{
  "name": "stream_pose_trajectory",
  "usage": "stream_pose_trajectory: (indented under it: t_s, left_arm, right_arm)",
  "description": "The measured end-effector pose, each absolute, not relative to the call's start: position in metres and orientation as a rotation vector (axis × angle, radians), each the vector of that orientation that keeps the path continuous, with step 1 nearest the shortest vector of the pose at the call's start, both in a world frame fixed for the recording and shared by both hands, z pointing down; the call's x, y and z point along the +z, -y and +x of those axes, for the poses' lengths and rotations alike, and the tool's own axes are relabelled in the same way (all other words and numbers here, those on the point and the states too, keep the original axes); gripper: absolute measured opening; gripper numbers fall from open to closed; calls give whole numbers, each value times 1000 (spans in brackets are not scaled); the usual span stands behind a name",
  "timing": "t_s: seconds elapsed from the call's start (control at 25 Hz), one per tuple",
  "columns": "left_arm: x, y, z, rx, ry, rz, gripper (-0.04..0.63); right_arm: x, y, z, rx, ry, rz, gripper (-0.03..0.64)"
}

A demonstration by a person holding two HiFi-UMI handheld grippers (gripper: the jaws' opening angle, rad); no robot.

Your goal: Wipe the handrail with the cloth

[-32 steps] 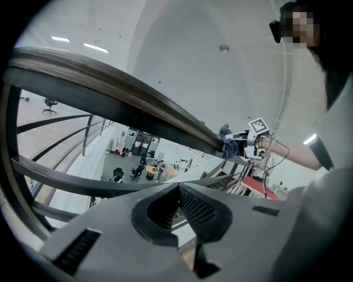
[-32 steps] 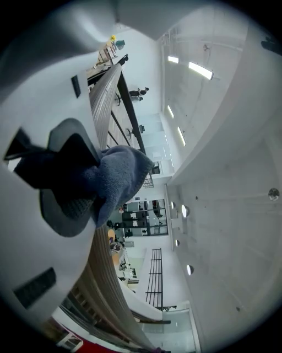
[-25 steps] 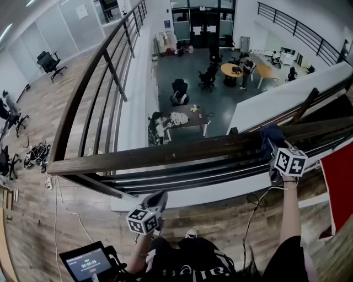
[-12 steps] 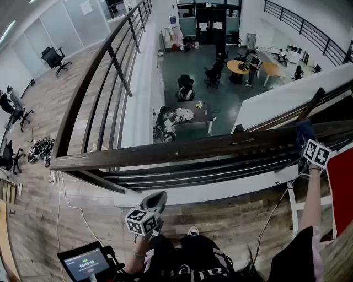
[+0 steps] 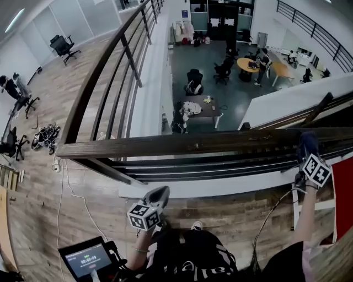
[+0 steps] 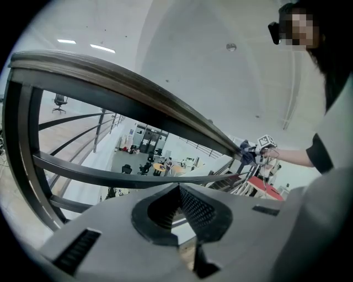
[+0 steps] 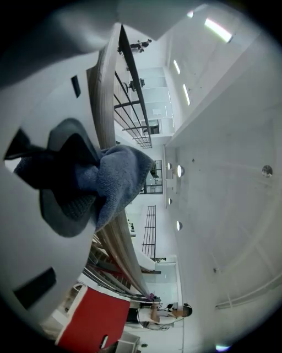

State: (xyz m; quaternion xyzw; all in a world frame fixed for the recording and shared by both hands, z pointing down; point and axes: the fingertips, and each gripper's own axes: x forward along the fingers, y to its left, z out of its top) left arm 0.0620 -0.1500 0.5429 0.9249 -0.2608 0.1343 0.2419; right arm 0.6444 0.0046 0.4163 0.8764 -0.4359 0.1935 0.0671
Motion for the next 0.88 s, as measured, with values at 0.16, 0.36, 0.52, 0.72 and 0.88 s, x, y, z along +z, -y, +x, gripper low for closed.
stream_pose_trajectory:
  t_s: [0.16,0.36,0.52,0.72,0.88]
  left_arm:
    - [544,151,58,353,712,2524,2]
    - [561,154,5,332,711,2521,2]
    - [546,184,-76,321,702,2502,2]
    - [543,225,-159,300,743,2470,2]
    - [548,252,-214,299,770,2454,2]
  right_arm:
    - [448,7,566,643,1466,2551,109]
    - [500,40,419,771,1630,2450,109]
    - [512,107,271,877,1746,2308,109]
    - [540,191,114,968,1879,2128,109]
    - [552,254,3,994,1975,1971,109]
